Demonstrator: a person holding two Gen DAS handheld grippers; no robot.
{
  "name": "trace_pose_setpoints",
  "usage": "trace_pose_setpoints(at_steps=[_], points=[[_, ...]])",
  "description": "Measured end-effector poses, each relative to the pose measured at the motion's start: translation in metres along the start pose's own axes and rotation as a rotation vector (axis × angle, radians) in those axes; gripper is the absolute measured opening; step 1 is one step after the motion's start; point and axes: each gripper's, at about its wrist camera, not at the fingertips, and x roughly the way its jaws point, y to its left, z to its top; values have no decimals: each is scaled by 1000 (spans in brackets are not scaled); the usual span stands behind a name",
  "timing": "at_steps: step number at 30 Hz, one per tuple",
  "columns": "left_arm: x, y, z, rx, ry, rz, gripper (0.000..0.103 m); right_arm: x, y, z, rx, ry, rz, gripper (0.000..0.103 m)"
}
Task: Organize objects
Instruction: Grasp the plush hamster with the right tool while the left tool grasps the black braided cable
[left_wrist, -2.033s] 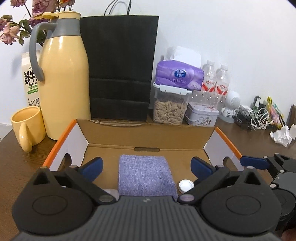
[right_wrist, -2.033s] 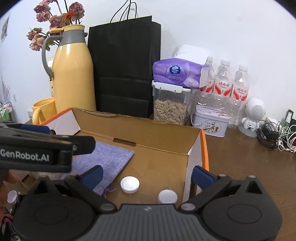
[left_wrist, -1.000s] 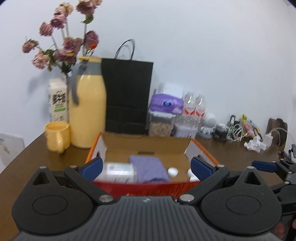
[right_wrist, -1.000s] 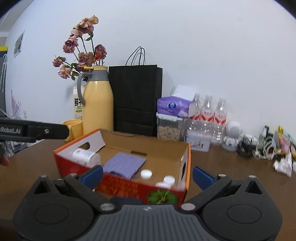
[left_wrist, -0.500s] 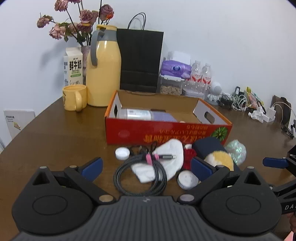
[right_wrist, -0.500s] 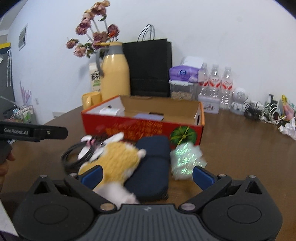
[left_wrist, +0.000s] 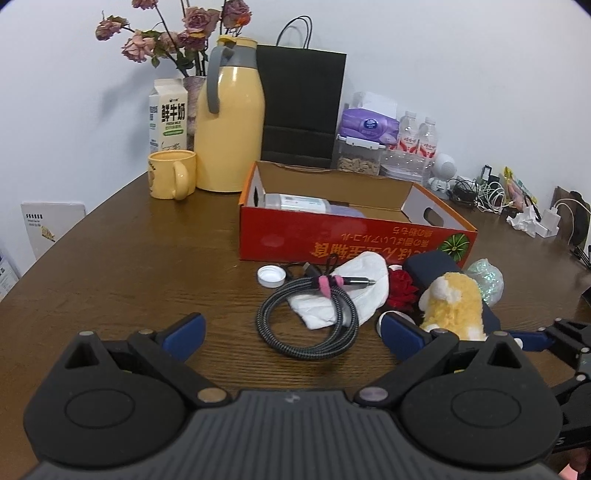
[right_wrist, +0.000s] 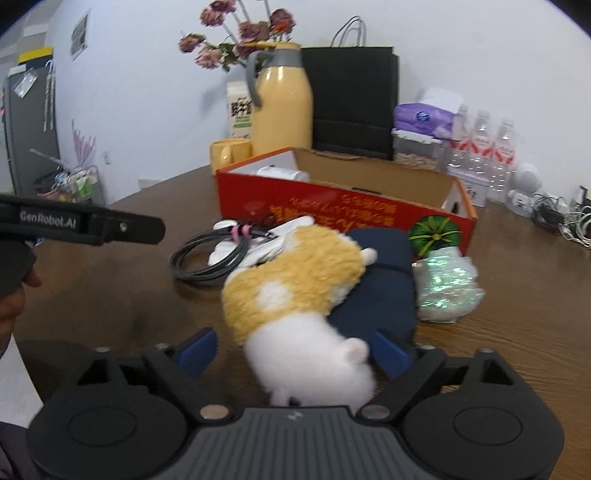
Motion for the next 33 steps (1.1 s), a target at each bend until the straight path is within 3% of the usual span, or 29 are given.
trace_pose_setpoints(at_steps=[4, 8, 17, 25, 33], points=[[0, 5, -2, -8, 5, 1, 103, 10, 4, -3, -32, 23, 0, 81], [2, 8, -4, -14, 15, 1, 103, 13, 5, -4, -35, 28, 14, 60], [2, 12, -6, -23, 23, 1, 103, 18, 5, -6, -41, 37, 43, 51], [10, 13, -2, -15, 36, 4, 103, 5, 3, -3, -27, -31, 31, 49], [43, -3, 6, 32, 103, -12, 103, -4, -12, 7, 2, -84, -18, 49]])
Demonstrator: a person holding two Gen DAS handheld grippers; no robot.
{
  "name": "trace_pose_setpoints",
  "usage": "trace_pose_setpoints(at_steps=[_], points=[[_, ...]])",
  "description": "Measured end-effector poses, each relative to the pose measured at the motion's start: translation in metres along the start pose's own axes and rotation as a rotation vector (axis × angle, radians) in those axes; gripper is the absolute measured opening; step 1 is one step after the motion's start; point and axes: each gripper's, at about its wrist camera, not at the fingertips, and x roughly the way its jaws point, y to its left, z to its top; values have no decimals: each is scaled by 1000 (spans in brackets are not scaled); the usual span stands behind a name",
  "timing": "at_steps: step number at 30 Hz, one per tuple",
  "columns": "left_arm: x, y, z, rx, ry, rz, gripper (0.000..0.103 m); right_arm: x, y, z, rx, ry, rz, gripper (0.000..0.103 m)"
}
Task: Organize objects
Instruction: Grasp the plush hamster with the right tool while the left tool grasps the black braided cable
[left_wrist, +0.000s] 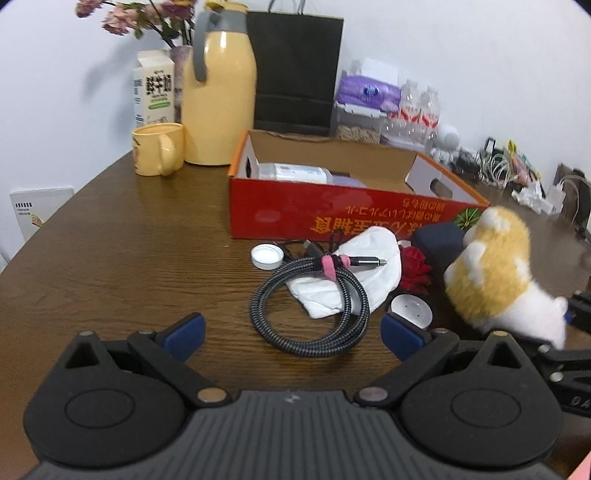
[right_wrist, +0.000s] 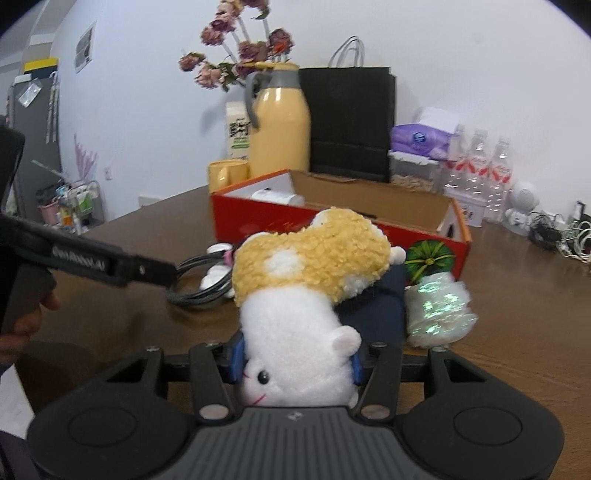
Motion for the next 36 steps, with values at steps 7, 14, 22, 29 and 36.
trace_pose_setpoints(at_steps=[7, 14, 22, 29, 36], points=[[35, -13, 12, 73, 61, -29, 103, 1, -17, 9, 17, -26, -47, 49], [57, -10, 16, 129, 122, -34, 103, 7, -25, 12, 33, -34, -59, 49], [67, 1, 16, 102, 128, -78, 103, 13, -27, 10, 43, -27, -55, 49], [60, -6, 11, 145, 102, -98, 90, 13, -27, 9, 50, -23, -57, 49], [42, -7, 13, 130, 31, -68, 88, 12, -27, 8, 48, -23, -60, 49]])
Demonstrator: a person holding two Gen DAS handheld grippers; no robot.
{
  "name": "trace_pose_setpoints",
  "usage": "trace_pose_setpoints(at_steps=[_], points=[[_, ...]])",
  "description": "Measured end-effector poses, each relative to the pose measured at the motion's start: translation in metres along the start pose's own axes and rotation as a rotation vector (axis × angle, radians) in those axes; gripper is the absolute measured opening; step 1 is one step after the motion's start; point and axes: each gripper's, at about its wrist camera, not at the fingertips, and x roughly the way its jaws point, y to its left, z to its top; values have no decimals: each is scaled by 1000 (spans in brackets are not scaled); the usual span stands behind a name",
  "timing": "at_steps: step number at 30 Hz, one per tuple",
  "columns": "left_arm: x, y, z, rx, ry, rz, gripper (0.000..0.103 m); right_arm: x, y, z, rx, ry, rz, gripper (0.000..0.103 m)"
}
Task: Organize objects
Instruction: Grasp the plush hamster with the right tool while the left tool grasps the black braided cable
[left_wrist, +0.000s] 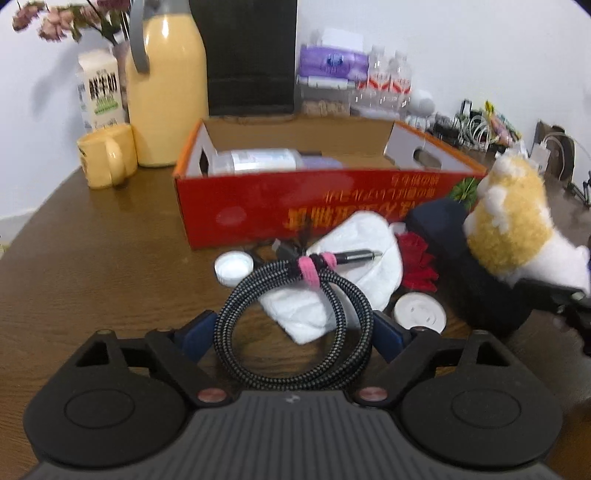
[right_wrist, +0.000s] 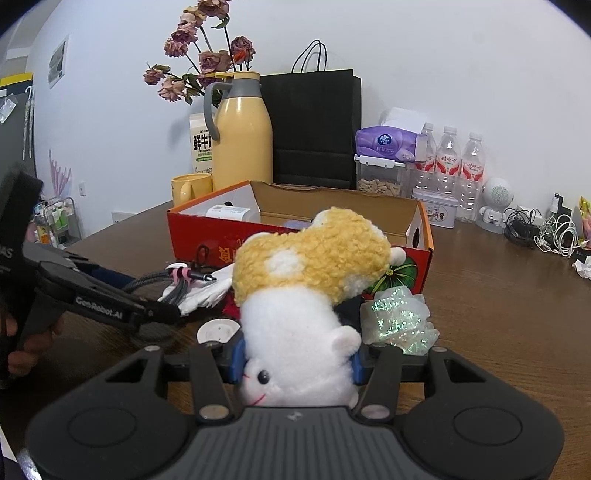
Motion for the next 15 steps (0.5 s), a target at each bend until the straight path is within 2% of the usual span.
trace_pose_setpoints(at_steps=[9, 15], points=[[-30, -4, 14, -13, -117, 11, 88, -2, 4, 9, -28, -27, -1, 49], [-36, -7, 23, -4, -156, 4, 87, -1, 5, 22, -41, -55, 1, 49]])
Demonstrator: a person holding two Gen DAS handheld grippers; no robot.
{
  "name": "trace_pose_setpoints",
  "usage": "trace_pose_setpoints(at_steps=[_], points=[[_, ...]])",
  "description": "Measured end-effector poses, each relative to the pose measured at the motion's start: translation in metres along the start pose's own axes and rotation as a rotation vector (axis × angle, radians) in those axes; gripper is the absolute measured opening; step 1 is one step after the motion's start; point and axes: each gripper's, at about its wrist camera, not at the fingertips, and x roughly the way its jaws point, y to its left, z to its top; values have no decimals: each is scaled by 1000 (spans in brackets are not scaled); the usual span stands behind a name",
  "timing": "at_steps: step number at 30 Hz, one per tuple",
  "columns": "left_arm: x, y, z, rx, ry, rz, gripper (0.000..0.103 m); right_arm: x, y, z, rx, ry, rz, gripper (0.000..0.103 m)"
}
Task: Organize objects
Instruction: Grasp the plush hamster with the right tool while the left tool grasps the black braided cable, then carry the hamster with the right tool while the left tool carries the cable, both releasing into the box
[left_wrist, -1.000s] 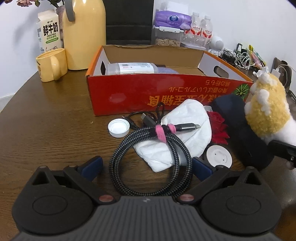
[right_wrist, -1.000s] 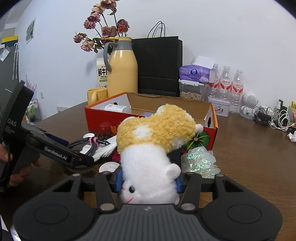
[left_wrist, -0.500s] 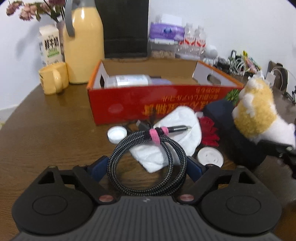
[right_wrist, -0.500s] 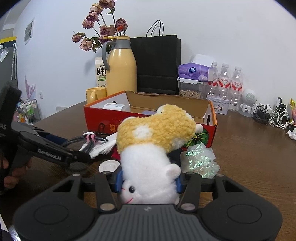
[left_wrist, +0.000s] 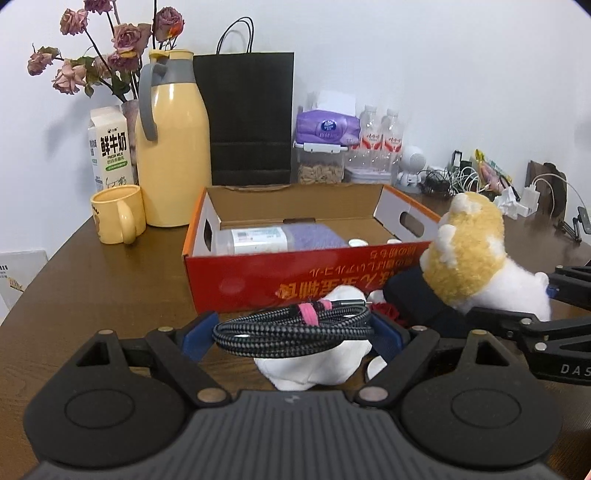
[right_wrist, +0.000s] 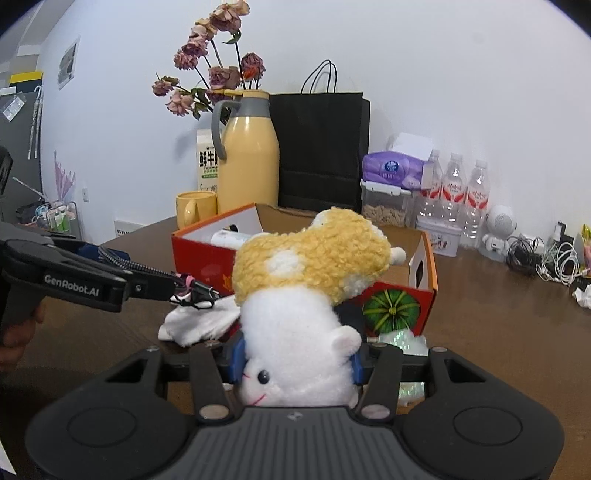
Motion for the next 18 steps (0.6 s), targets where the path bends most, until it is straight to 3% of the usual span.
trace_pose_setpoints(at_steps=[7, 18], points=[[-6, 0, 13, -3, -49, -7, 87, 6, -2, 11, -11, -19, 4, 49], [7, -12, 80, 19, -209, -15, 87, 37, -21, 70, -23, -88, -26, 49]])
